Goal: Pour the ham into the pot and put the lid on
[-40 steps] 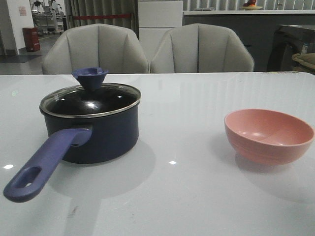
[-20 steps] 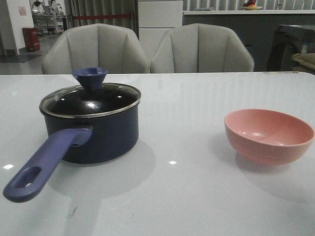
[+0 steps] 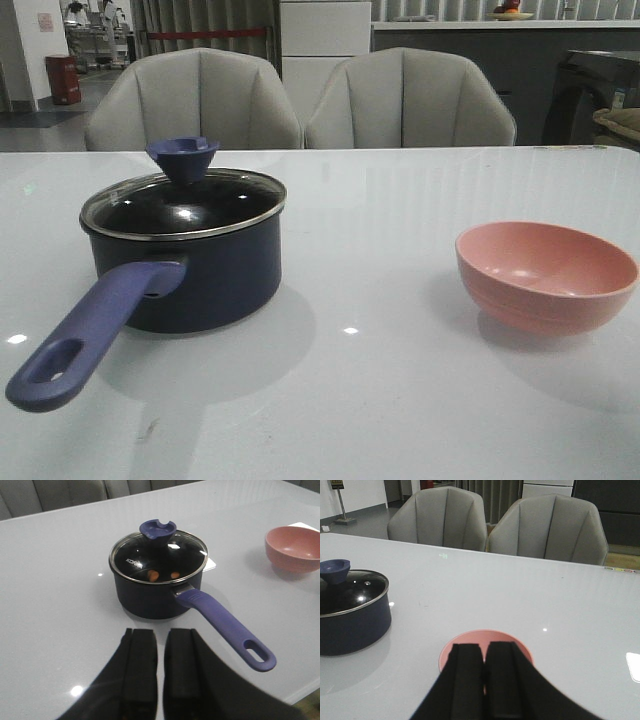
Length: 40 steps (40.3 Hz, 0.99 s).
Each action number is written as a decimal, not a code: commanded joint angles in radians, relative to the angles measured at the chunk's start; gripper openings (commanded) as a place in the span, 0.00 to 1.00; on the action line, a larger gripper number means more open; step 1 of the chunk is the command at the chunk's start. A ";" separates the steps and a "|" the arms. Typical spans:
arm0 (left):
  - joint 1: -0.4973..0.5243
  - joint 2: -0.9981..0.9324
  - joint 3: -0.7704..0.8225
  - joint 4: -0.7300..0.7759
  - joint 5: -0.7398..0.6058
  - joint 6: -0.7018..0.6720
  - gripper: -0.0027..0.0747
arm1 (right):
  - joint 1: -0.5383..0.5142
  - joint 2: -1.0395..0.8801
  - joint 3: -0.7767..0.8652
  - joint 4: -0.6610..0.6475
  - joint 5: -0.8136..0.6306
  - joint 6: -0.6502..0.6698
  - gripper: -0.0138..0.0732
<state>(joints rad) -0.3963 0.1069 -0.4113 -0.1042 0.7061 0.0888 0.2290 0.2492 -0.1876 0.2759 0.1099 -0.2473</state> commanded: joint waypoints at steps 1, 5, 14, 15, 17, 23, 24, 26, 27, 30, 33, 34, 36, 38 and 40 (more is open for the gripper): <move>-0.005 0.010 -0.025 -0.034 -0.080 -0.008 0.18 | 0.001 0.008 -0.025 0.004 -0.074 -0.007 0.33; -0.005 0.010 -0.025 -0.034 -0.080 -0.008 0.18 | 0.001 0.008 -0.025 0.004 -0.074 -0.007 0.33; -0.005 0.010 -0.025 -0.034 -0.080 -0.008 0.18 | 0.001 0.008 -0.025 0.004 -0.074 -0.007 0.33; -0.005 0.010 -0.025 -0.034 -0.080 -0.008 0.18 | 0.001 0.008 -0.025 0.004 -0.074 -0.007 0.33; -0.005 0.010 -0.025 -0.034 -0.084 -0.008 0.18 | 0.001 0.008 -0.025 0.004 -0.074 -0.007 0.33; 0.022 0.010 0.004 -0.032 -0.180 -0.008 0.18 | 0.001 0.008 -0.025 0.004 -0.074 -0.007 0.33; 0.041 0.010 0.016 -0.032 -0.218 -0.008 0.18 | 0.001 0.008 -0.025 0.004 -0.074 -0.007 0.33; 0.085 0.008 0.041 -0.032 -0.291 -0.008 0.18 | 0.001 0.008 -0.025 0.004 -0.074 -0.007 0.33; 0.106 0.005 0.052 -0.025 -0.321 -0.008 0.18 | 0.001 0.008 -0.025 0.004 -0.074 -0.007 0.33; 0.193 -0.013 0.091 -0.001 -0.406 -0.008 0.18 | 0.001 0.008 -0.025 0.004 -0.074 -0.007 0.33; 0.281 -0.055 0.131 0.013 -0.455 -0.008 0.18 | 0.001 0.008 -0.025 0.004 -0.074 -0.007 0.33; 0.304 -0.069 0.142 0.013 -0.462 -0.008 0.18 | 0.001 0.008 -0.025 0.004 -0.074 -0.007 0.33; 0.366 -0.111 0.178 0.018 -0.480 -0.008 0.18 | 0.001 0.008 -0.025 0.004 -0.074 -0.007 0.33; 0.406 -0.137 0.211 0.035 -0.500 -0.008 0.18 | 0.001 0.008 -0.025 0.004 -0.074 -0.007 0.33; 0.440 -0.132 0.245 0.043 -0.548 -0.008 0.18 | 0.001 0.008 -0.025 0.004 -0.074 -0.007 0.33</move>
<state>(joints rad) -0.0050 -0.0051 -0.1817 -0.0746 0.2946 0.0888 0.2290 0.2492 -0.1876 0.2759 0.1099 -0.2473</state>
